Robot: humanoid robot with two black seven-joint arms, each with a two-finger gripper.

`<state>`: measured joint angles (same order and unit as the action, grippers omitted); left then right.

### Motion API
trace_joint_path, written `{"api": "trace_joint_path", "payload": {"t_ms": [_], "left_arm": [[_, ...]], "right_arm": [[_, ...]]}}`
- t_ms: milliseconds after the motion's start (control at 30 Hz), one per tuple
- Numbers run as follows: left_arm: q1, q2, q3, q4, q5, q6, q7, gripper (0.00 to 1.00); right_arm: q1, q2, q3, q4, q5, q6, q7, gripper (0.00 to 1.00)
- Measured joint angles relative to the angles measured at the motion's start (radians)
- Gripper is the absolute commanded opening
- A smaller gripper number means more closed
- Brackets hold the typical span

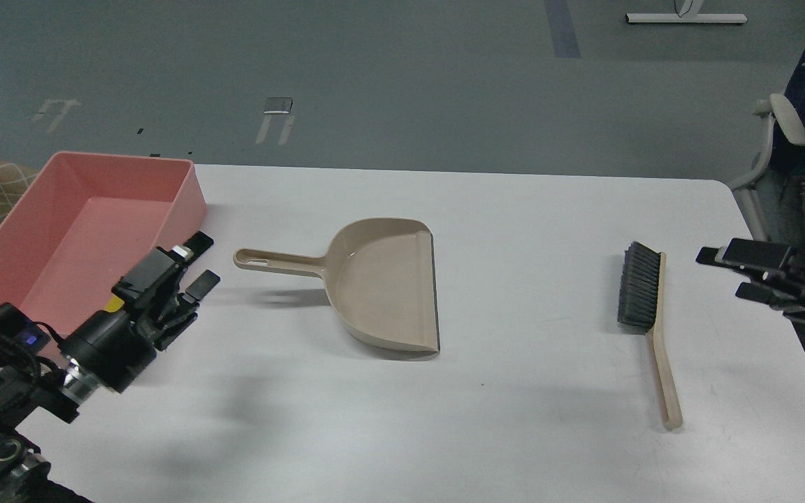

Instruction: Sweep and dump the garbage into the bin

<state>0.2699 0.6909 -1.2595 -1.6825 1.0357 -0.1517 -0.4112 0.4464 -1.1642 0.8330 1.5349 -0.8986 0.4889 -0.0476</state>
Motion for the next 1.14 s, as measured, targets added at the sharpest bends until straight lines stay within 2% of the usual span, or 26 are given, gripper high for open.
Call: {"api": "trace_joint_path", "payload": {"t_ms": [100, 234, 434, 601, 768, 935, 1035, 1135], "left_arm": [[-0.045, -0.003, -0.118, 0.005, -0.061, -0.075, 0.03, 0.98], [-0.175, -0.008, -0.187, 0.067, -0.114, -0.115, 0.086, 0.98], [-0.415, -0.02, -0.172, 0.219, -0.188, -0.136, 0.105, 0.98], [-0.631, -0.099, -0.092, 0.385, -0.201, -0.189, 0.113, 0.98], [-0.814, -0.191, -0.021, 0.587, -0.204, -0.218, 0.144, 0.98], [-0.936, -0.277, 0.03, 0.751, -0.209, -0.262, 0.147, 0.98], [-0.982, -0.327, 0.042, 0.82, -0.227, -0.281, 0.147, 0.98], [-1.007, -0.376, 0.044, 0.881, -0.247, -0.303, 0.147, 0.98]], "right_arm": [[0.009, 0.016, 0.106, -0.047, 0.004, 0.0, 0.0, 0.96], [0.042, 0.113, 0.231, -0.152, 0.004, 0.0, 0.0, 0.96], [0.173, 0.298, 0.297, -0.386, -0.003, 0.0, 0.0, 0.96], [0.311, 0.439, 0.3, -0.584, -0.005, -0.001, 0.011, 0.96], [0.422, 0.575, 0.3, -0.778, -0.005, -0.006, 0.113, 0.96], [0.475, 0.691, 0.299, -0.929, 0.0, -0.022, 0.207, 0.96], [0.482, 0.742, 0.3, -0.965, 0.005, -0.03, 0.258, 0.96], [0.482, 0.782, 0.306, -0.972, 0.009, -0.063, 0.285, 0.96]]}}
